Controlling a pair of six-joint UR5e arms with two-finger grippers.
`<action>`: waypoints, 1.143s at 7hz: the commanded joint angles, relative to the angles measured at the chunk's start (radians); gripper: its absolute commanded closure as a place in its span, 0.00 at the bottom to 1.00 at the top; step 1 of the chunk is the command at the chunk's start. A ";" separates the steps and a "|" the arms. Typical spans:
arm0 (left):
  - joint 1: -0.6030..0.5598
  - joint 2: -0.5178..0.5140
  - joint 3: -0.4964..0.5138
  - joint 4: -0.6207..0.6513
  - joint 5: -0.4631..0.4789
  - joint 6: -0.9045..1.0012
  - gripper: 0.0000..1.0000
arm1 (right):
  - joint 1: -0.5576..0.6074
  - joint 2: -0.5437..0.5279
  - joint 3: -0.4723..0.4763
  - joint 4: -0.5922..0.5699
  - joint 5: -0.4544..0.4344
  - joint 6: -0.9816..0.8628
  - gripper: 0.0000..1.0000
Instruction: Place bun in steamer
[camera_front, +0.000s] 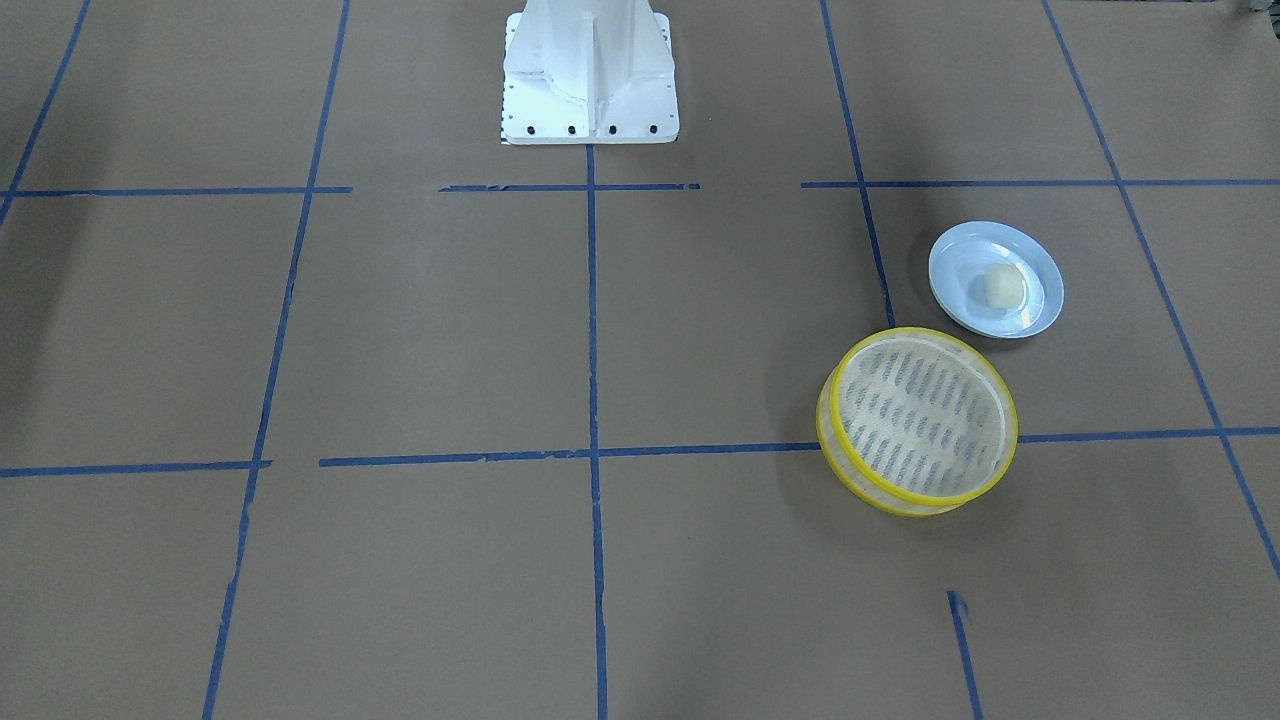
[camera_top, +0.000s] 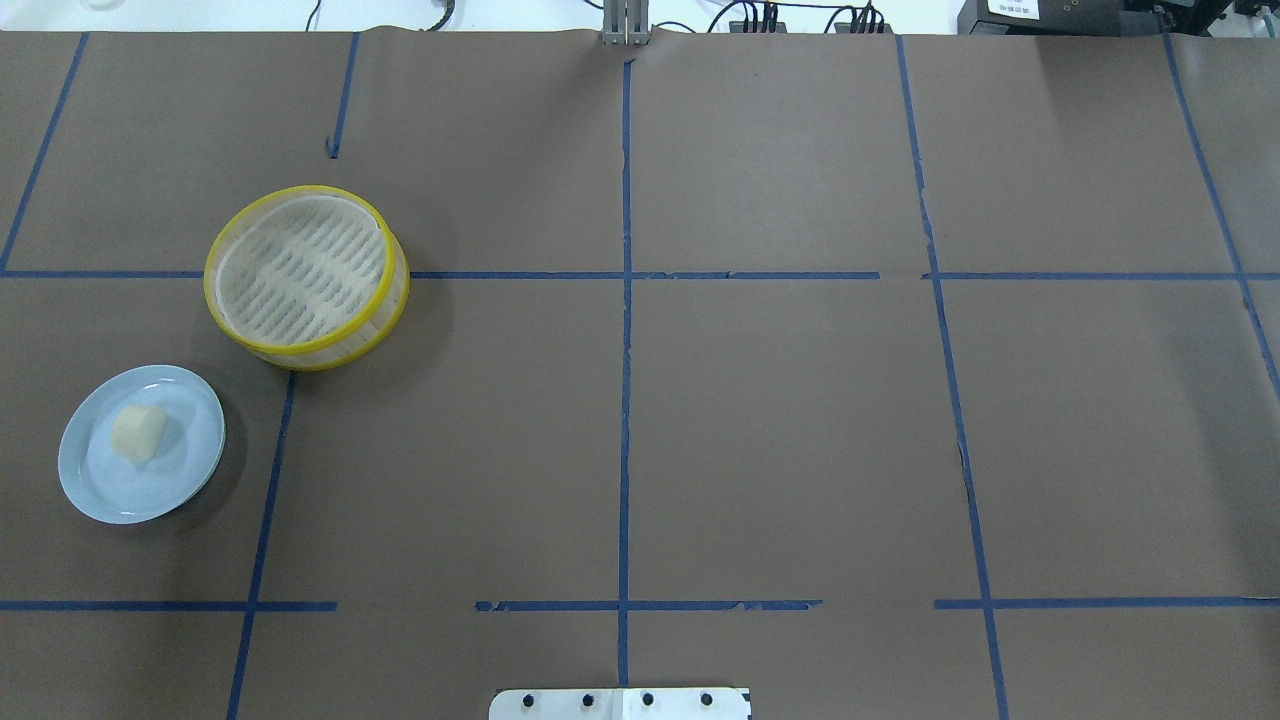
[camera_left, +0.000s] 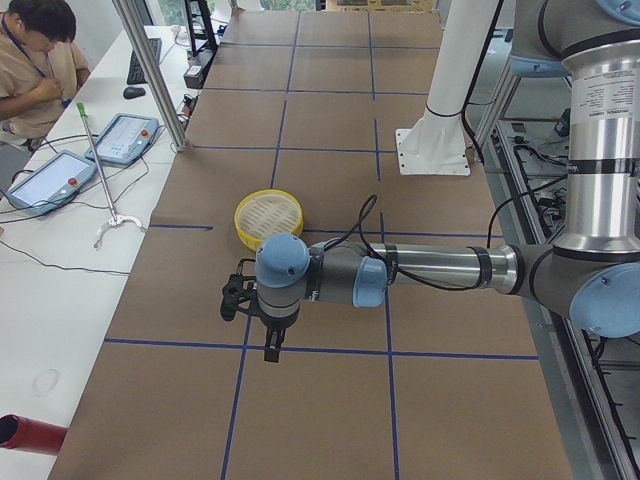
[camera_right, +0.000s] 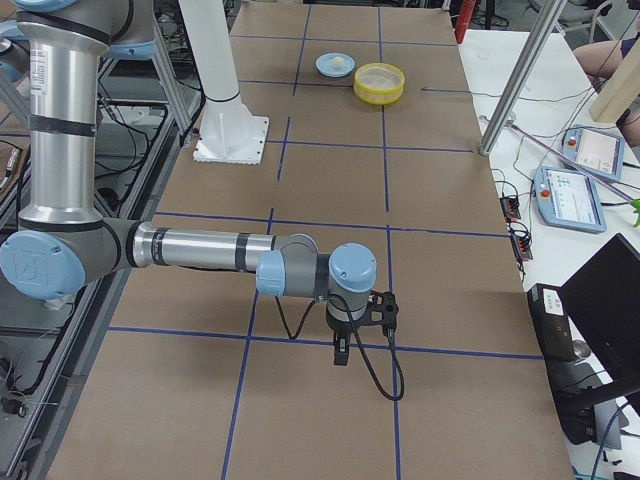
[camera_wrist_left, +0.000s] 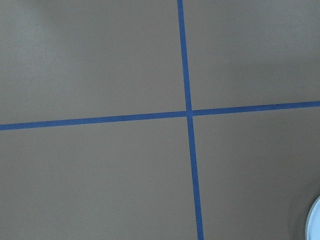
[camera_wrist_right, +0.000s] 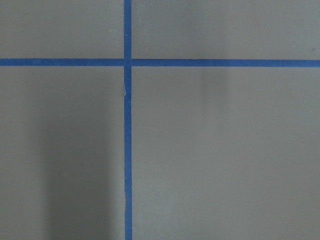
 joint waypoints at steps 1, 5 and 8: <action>0.109 0.000 -0.003 -0.048 -0.017 -0.041 0.00 | 0.000 0.000 0.000 0.000 0.000 0.000 0.00; 0.484 -0.003 -0.012 -0.476 0.028 -0.693 0.00 | 0.000 0.000 0.000 0.000 0.000 0.000 0.00; 0.707 0.021 -0.075 -0.477 0.147 -0.934 0.07 | 0.000 0.000 0.000 0.000 0.000 0.000 0.00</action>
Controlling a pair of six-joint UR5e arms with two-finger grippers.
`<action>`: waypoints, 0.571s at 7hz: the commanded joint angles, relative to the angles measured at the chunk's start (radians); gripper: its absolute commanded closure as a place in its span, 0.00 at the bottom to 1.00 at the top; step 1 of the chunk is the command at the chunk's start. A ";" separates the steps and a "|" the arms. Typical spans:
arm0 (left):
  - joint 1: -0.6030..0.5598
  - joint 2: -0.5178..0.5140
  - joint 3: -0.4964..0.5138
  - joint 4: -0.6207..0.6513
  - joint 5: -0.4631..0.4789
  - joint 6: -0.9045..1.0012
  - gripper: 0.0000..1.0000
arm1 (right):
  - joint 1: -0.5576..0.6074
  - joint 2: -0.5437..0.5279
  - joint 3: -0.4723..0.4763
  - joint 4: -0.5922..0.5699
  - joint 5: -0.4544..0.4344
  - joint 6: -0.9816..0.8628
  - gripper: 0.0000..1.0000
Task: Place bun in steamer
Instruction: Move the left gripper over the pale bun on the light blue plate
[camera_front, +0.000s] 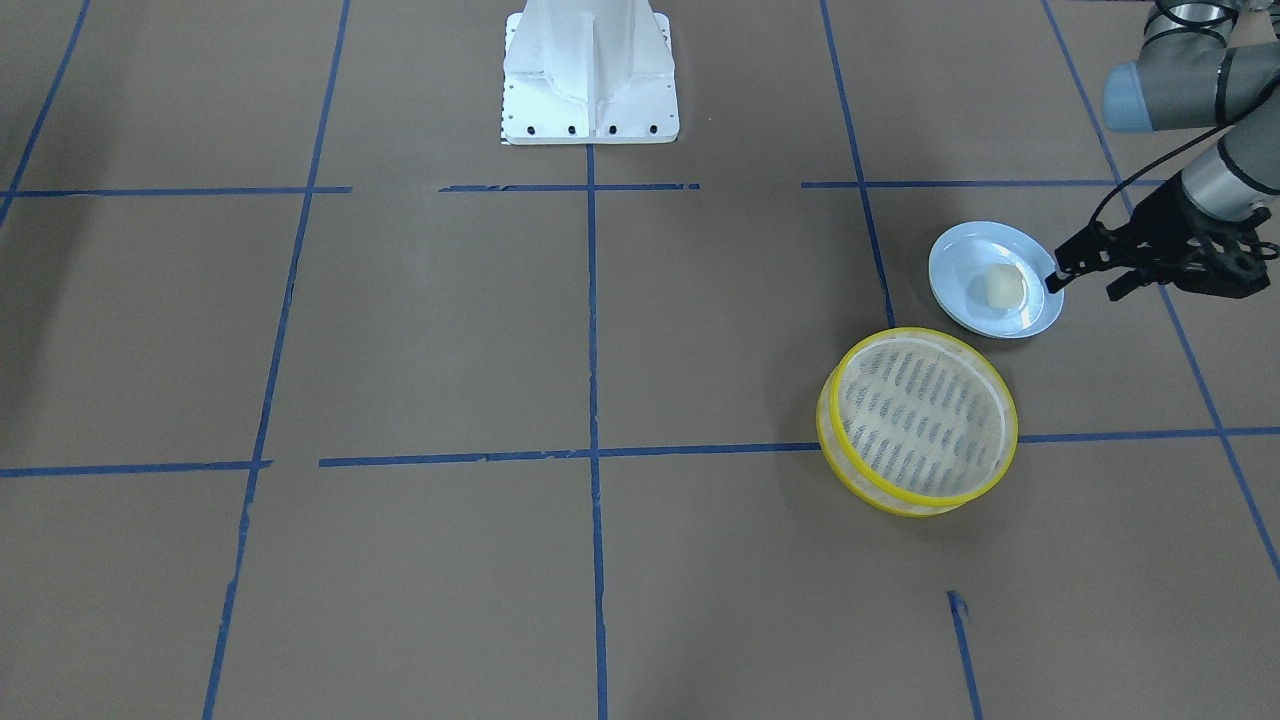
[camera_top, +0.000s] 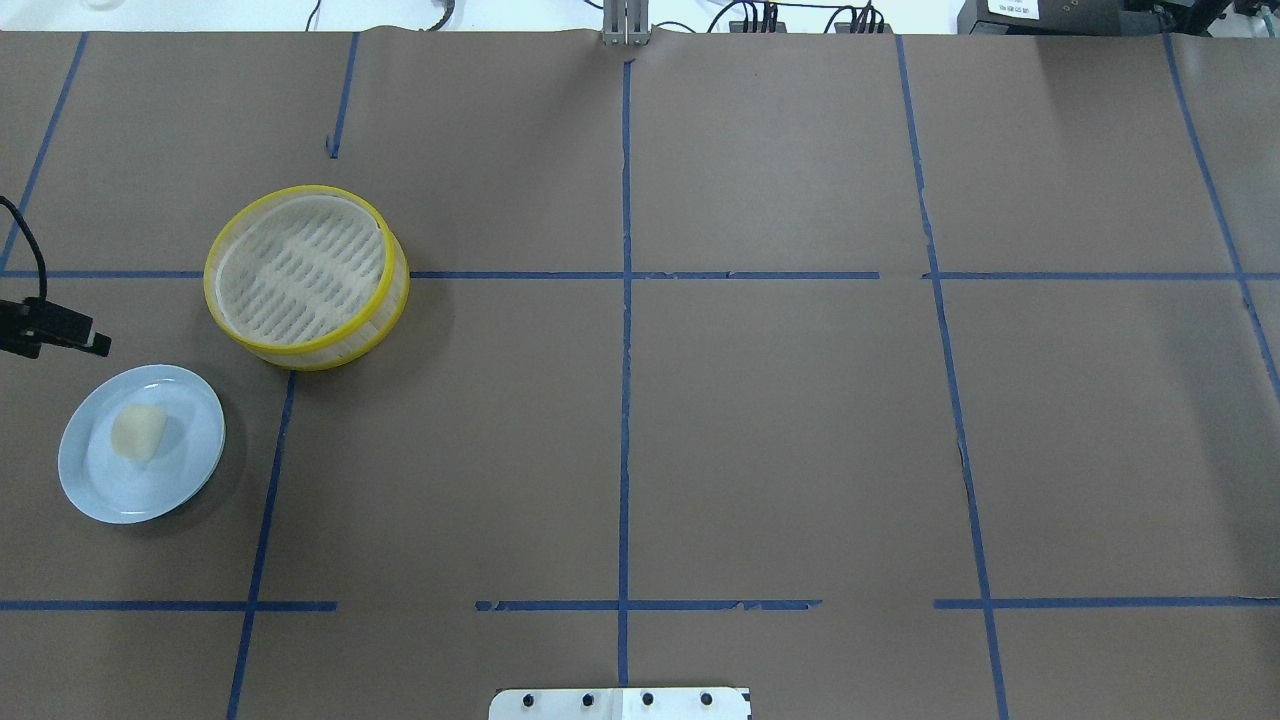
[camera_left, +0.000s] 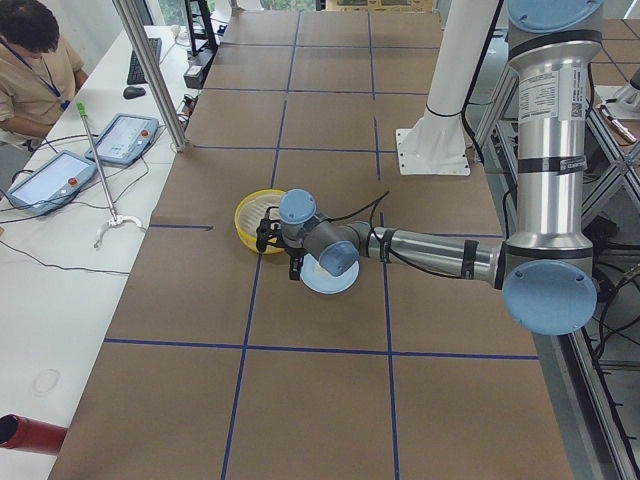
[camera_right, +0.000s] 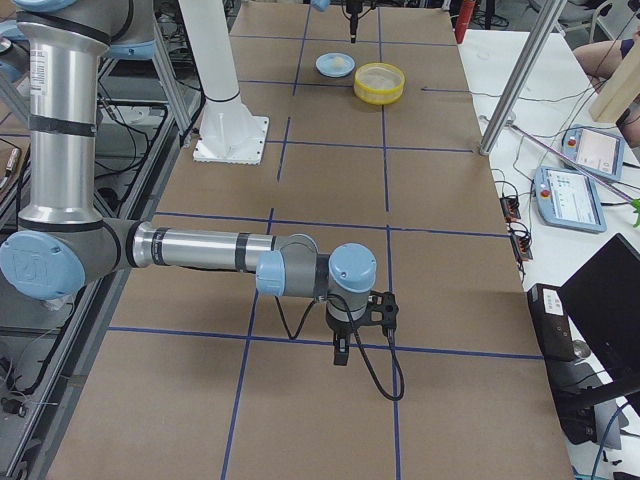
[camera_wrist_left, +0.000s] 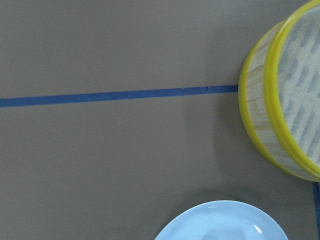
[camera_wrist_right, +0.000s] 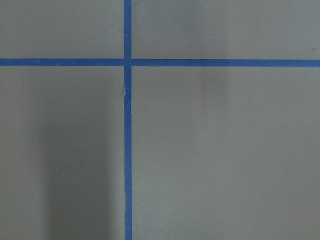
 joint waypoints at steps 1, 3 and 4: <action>0.124 0.021 -0.020 -0.003 0.121 -0.103 0.06 | 0.000 0.000 0.000 0.000 0.000 0.000 0.00; 0.211 0.023 -0.020 -0.003 0.231 -0.183 0.04 | 0.000 0.000 0.000 0.000 0.000 0.000 0.00; 0.221 0.023 -0.022 -0.003 0.257 -0.183 0.04 | 0.000 0.000 0.000 0.000 0.000 0.000 0.00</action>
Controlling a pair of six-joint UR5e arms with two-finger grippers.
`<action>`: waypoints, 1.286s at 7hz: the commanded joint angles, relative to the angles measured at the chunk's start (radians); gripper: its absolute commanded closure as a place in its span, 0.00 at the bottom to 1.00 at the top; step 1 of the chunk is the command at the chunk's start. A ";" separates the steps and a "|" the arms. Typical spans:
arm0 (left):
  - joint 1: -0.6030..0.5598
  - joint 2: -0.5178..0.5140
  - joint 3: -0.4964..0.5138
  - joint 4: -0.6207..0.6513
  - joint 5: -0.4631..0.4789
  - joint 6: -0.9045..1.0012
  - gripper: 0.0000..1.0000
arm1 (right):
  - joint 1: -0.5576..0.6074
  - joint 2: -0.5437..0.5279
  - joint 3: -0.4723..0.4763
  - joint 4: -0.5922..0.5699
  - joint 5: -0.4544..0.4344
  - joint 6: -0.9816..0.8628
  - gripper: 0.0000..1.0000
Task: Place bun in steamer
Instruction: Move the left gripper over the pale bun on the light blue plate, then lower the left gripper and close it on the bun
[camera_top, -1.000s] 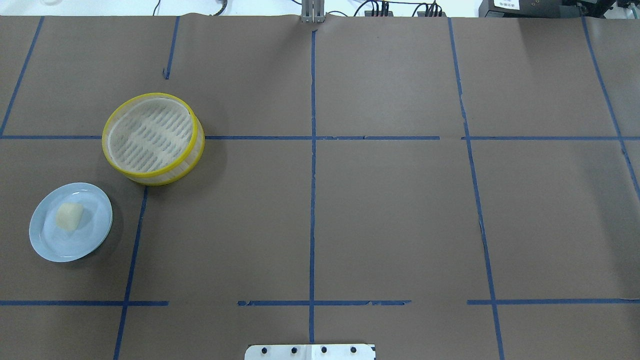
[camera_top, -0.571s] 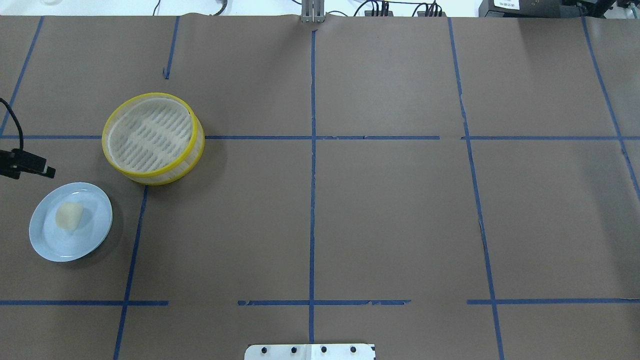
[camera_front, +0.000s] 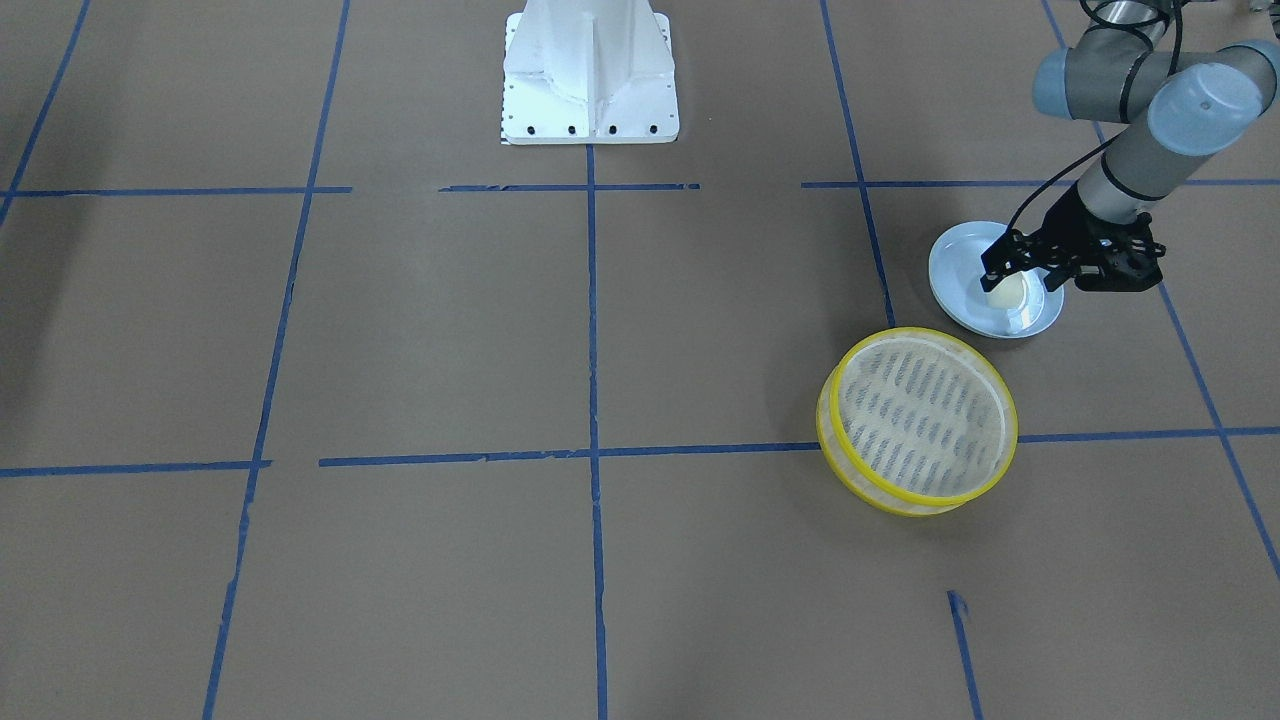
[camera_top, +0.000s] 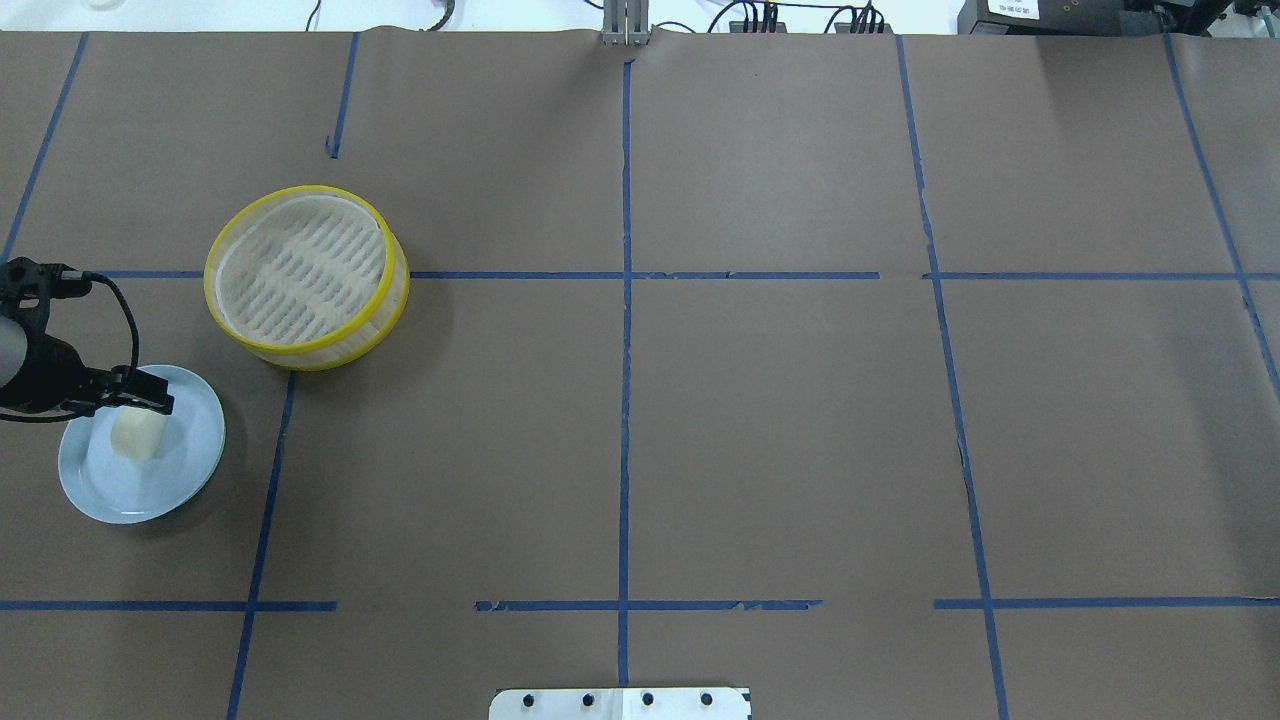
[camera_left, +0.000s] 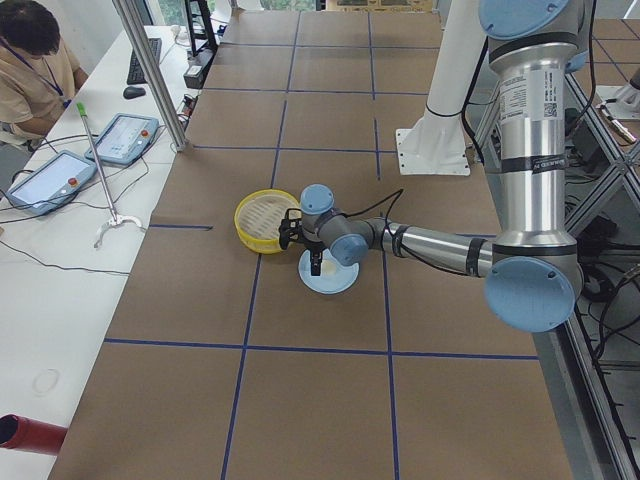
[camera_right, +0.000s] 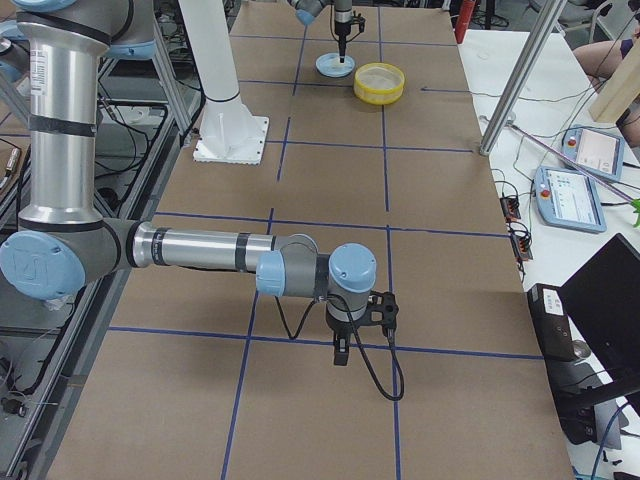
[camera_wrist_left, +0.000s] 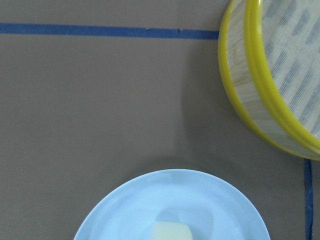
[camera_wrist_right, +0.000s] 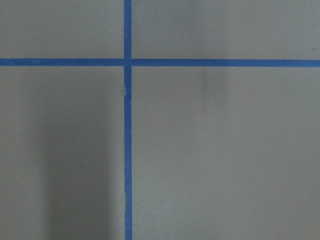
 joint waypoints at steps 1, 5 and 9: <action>0.044 0.002 0.009 0.001 0.051 -0.023 0.04 | 0.000 0.000 0.000 0.000 0.000 0.000 0.00; 0.069 0.004 0.023 0.003 0.049 -0.026 0.21 | 0.000 0.000 0.000 0.000 0.000 0.000 0.00; 0.067 0.004 0.008 0.005 0.049 -0.028 0.62 | 0.000 0.000 0.000 0.000 0.000 0.000 0.00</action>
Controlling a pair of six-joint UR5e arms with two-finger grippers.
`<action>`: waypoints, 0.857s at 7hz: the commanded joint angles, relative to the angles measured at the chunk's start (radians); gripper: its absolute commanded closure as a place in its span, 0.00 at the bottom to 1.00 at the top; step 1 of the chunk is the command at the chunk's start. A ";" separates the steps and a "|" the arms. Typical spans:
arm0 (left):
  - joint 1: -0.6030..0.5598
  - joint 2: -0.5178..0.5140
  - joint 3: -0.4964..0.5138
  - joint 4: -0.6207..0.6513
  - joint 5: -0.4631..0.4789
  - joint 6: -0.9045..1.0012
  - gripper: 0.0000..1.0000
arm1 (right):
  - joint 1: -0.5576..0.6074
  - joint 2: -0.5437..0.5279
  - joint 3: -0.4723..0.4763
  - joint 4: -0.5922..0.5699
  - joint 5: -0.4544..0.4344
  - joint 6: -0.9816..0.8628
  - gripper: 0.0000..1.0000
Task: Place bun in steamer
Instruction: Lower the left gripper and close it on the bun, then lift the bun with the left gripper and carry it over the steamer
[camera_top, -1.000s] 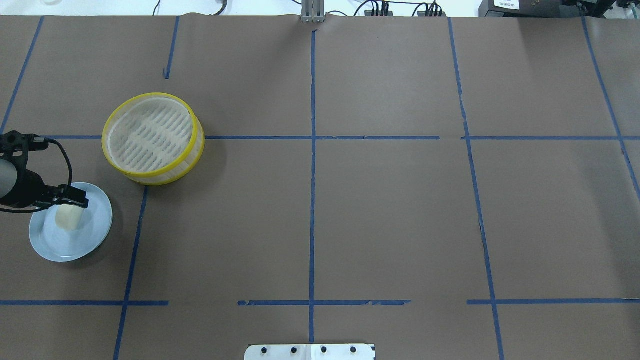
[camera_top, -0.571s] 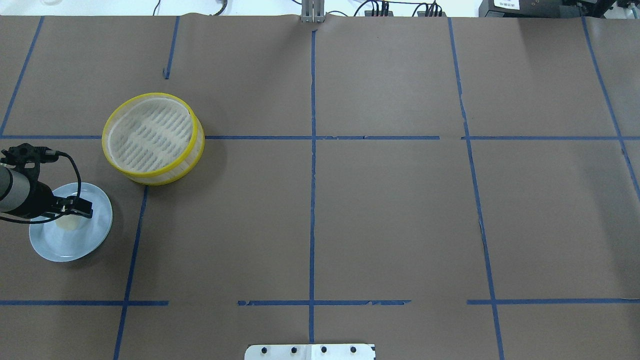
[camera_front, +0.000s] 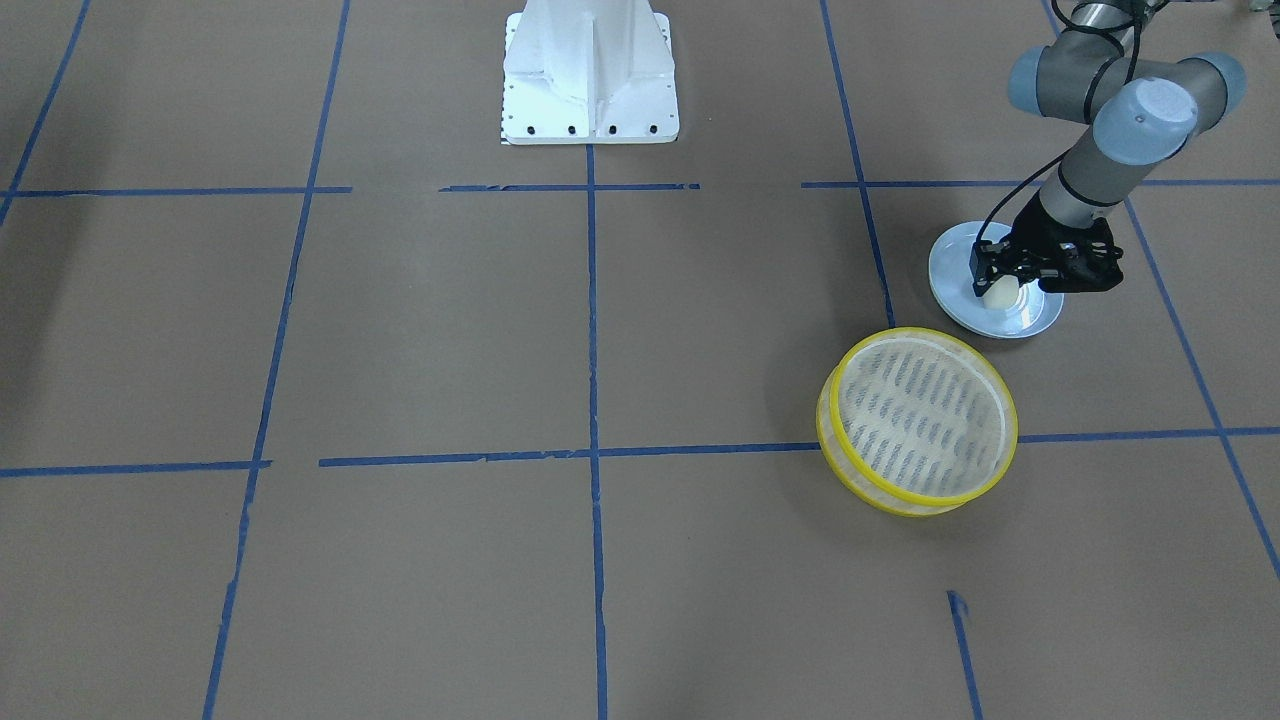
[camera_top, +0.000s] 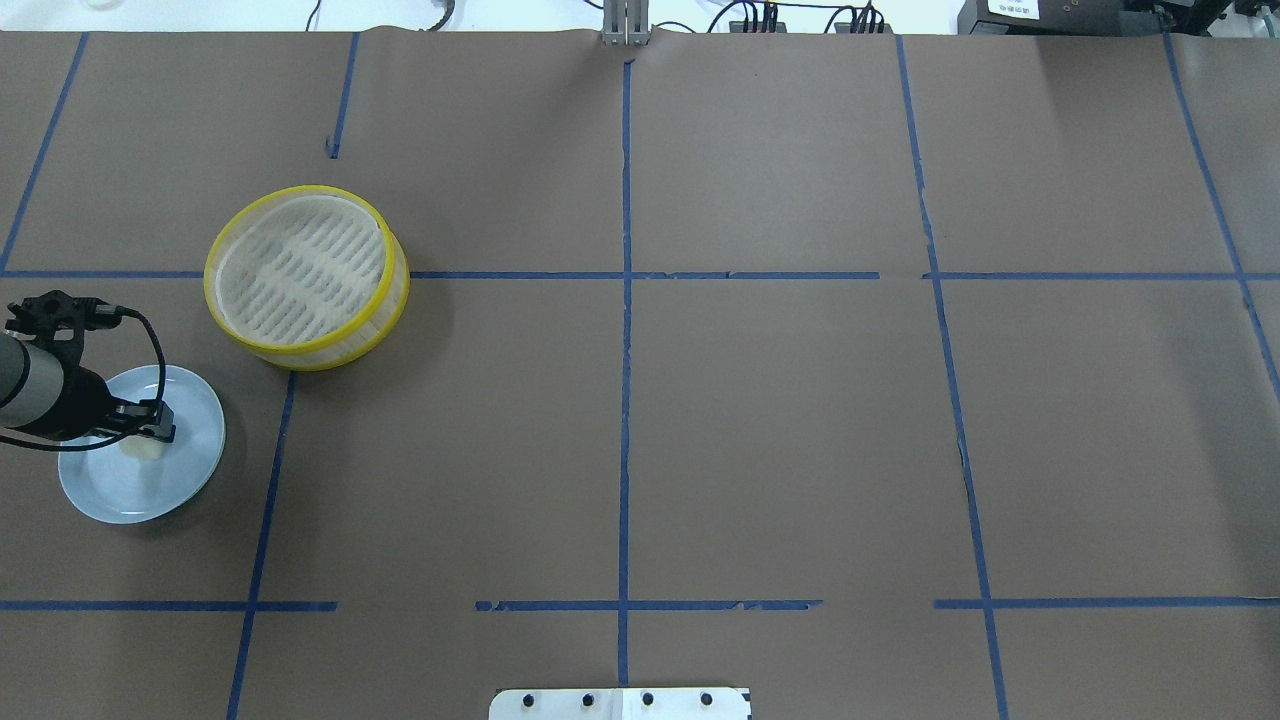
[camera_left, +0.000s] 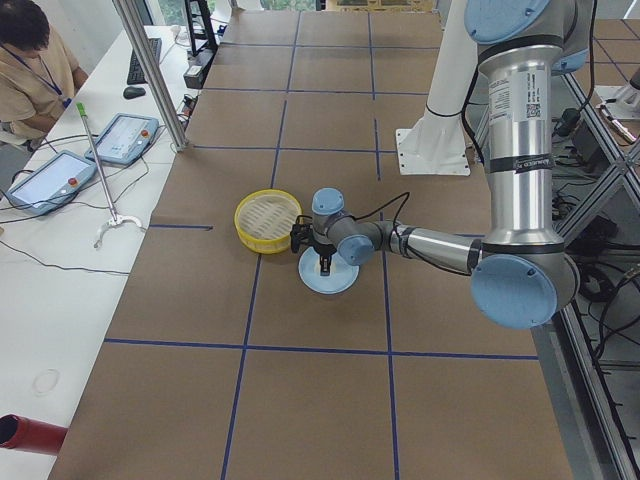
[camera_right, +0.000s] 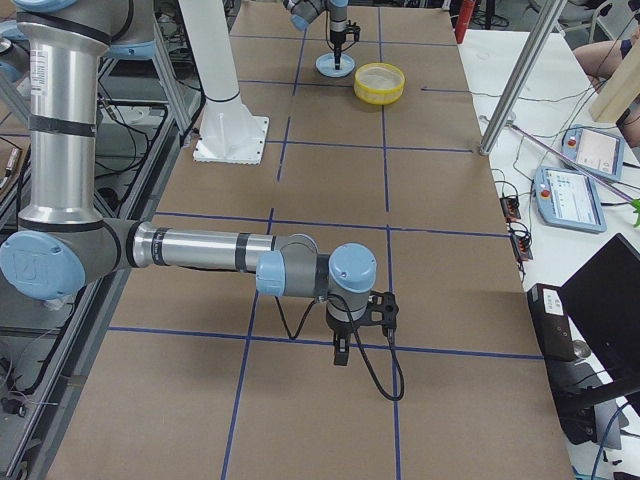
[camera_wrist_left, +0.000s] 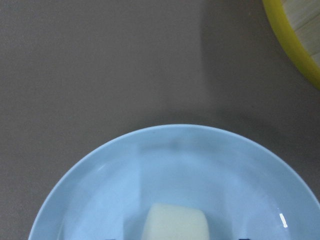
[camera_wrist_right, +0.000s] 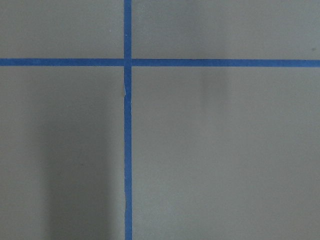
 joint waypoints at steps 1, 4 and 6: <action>-0.004 0.000 -0.013 0.001 0.000 0.000 0.64 | 0.000 0.000 0.000 0.000 0.000 0.000 0.00; -0.062 -0.018 -0.143 0.020 -0.012 -0.001 0.64 | 0.000 0.000 0.000 0.000 0.000 0.000 0.00; -0.148 -0.186 -0.124 0.149 -0.075 0.000 0.64 | 0.000 0.000 0.000 0.000 0.000 0.000 0.00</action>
